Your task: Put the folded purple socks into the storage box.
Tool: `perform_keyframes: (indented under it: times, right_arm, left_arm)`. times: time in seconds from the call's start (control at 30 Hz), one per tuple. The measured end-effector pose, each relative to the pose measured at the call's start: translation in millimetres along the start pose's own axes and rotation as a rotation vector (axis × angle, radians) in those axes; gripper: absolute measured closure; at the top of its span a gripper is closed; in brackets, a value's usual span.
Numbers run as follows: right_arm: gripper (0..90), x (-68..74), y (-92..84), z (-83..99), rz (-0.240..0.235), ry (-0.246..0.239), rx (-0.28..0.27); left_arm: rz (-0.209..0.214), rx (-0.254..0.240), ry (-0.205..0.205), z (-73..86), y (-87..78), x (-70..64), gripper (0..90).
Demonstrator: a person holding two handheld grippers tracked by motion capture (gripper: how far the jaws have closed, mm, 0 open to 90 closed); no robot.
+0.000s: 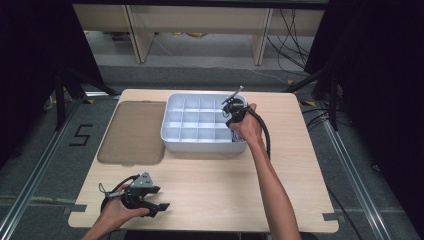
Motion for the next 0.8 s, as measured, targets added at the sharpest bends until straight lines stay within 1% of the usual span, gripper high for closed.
perform_keyframes:
  times: [0.03,0.07,0.1,0.13,0.17,0.2,0.23,0.27,0.3,0.33,0.37,0.4,0.43,0.47,0.5,0.53,0.57,0.63,0.67,0.7,0.73,0.77,0.8]
  right_arm:
    - [87.2,-2.5,6.7,3.0,0.016,0.001,0.03]
    - [87.2,-2.5,6.7,3.0,0.016,0.001,0.03]
    - [87.8,-5.1,8.8,6.0,0.031,0.0,0.057]
    - [88.4,-6.9,10.5,9.4,0.034,0.008,0.08]
    - [88.8,-11.9,13.7,16.0,0.035,0.003,0.095]
    - [88.8,-11.9,13.7,16.0,0.035,0.003,0.095]
    - [88.8,-13.1,15.9,19.6,0.035,0.002,0.1]
    - [89.2,-12.8,18.5,23.3,0.024,0.008,0.108]
    - [89.4,-12.4,21.0,26.9,0.016,0.01,0.12]
    - [89.8,-12.4,23.7,29.9,0.013,0.009,0.125]
    - [89.9,-11.8,26.6,31.7,0.001,0.008,0.123]
    - [90.0,-10.2,29.1,33.4,-0.005,0.019,0.131]
    - [90.0,-9.2,32.7,34.5,-0.008,0.013,0.138]
    - [90.0,-7.0,35.9,35.6,-0.012,0.02,0.15]
    - [90.0,-3.7,41.2,36.3,-0.012,0.029,0.178]
    - [90.0,-3.1,42.0,35.4,-0.006,0.026,0.186]
    - [90.0,-1.7,41.4,34.4,-0.011,0.03,0.197]
    - [90.0,-1.7,41.1,34.1,-0.01,0.033,0.197]
    - [90.0,-4.3,40.8,34.0,-0.012,0.006,0.185]
    - [89.5,-3.1,38.8,34.1,-0.014,0.035,0.179]
    - [88.5,-3.9,37.4,34.1,-0.014,0.034,0.17]
    - [86.2,-4.9,31.4,33.5,-0.018,0.039,0.142]
    - [86.2,-4.9,31.4,33.5,-0.018,0.039,0.142]
  left_arm:
    - [-0.001,-0.001,-0.012,0.3,0.4,-0.5,28.1]
    - [-0.003,0.0,-0.009,0.4,0.3,-0.4,28.1]
    - [-0.003,0.001,-0.009,0.6,0.1,-0.2,28.1]
    - [-0.004,0.002,0.005,0.2,-0.5,0.6,28.1]
    - [-0.007,0.02,0.026,0.7,-1.9,2.4,28.1]
    - [-0.003,0.004,0.01,0.0,-0.8,1.1,28.1]
    - [-0.005,0.018,0.022,0.5,-1.6,1.9,28.1]
    - [-0.002,0.001,-0.008,0.4,0.3,-0.3,28.1]
    - [0.002,0.011,0.002,0.9,0.5,-0.2,28.1]
    - [-0.005,0.011,0.018,0.5,0.5,0.5,28.1]
    - [-0.002,0.011,0.01,0.9,0.7,-0.8,28.1]
    - [-0.002,0.012,0.009,1.1,0.8,-1.2,28.1]
    - [-0.003,0.013,0.001,1.5,1.0,-1.5,28.1]
    - [-0.002,0.013,-0.001,1.5,1.0,-1.6,28.1]
    - [-0.002,0.007,0.007,1.0,0.9,-1.3,28.1]
    - [-0.002,0.007,0.007,1.0,0.9,-1.3,28.1]
    - [-0.001,0.006,0.006,1.1,0.7,-1.1,28.1]
    - [0.001,0.006,0.011,0.9,0.5,-0.8,28.2]
    - [-0.004,0.01,0.017,0.8,-0.1,0.3,28.1]
    - [-0.003,0.008,0.017,0.6,-0.2,0.4,28.2]
    - [-0.01,0.017,0.025,0.9,-1.0,1.5,28.1]
    - [-0.009,0.016,0.023,1.0,-1.0,1.4,28.2]
    - [-0.006,0.009,0.013,0.9,-0.5,0.6,28.2]
Point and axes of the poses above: each handheld gripper's, and its own axes: y roughly forward along the jaws, z roughly out of its underside, x roughly to its left, the point moved 6 cm from there along y, roughly forward along the jaws, and after that the axes turned 12 degrees about -y, right-handed, at the moved point
